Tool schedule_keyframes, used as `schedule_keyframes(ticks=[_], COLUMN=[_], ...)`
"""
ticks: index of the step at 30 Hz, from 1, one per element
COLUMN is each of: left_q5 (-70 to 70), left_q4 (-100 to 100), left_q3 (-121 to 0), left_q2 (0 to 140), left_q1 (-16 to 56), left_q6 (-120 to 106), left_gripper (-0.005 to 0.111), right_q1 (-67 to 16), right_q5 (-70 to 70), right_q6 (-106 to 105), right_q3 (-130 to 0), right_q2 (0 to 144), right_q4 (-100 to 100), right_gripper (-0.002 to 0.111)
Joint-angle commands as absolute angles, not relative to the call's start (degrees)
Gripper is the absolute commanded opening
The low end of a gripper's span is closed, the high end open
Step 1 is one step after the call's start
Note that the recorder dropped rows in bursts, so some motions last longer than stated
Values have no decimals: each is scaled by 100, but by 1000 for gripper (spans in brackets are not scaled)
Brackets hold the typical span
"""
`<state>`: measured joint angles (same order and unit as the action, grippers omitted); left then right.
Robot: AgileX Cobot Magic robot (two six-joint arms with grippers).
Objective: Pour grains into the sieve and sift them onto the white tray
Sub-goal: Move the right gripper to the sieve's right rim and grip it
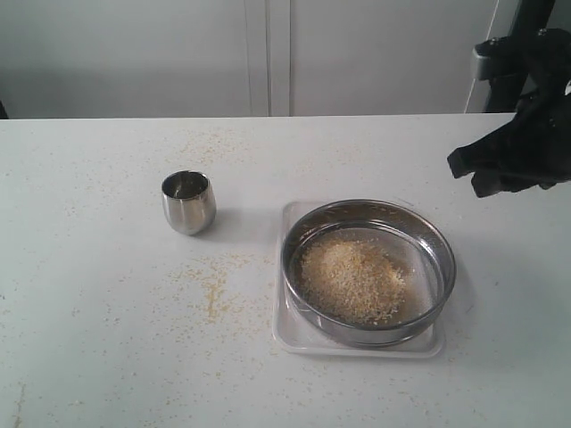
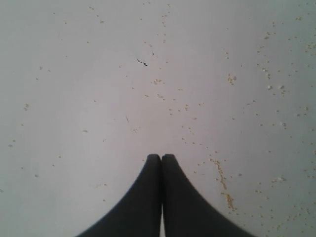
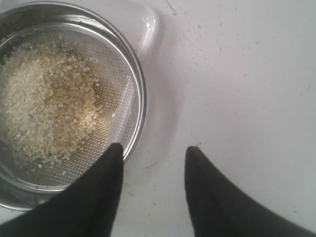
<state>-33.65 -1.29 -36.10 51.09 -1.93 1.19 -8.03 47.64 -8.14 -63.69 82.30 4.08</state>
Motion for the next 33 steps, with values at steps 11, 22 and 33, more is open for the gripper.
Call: schedule_keyframes(ticks=[11,22,33], left_q5=[-3431,-3431,-3420], left_q4=[-94,-94,-94], left_q3=[-3572,-3572,-3572], left_q2=[5064,5064,5064], left_q1=[-208,-208,-208], left_q6=[126,126,126], left_gripper=[0,0,0], right_q1=[-980,-1204,-1204], right_q5=[4828,4565,4247], right_q6=[-897,-874,-870], right_q3=[-6926,-6877,-6717], right_q2=[9549,9555,10161], right_q4=[718,410,421], right_gripper=[59,59,58])
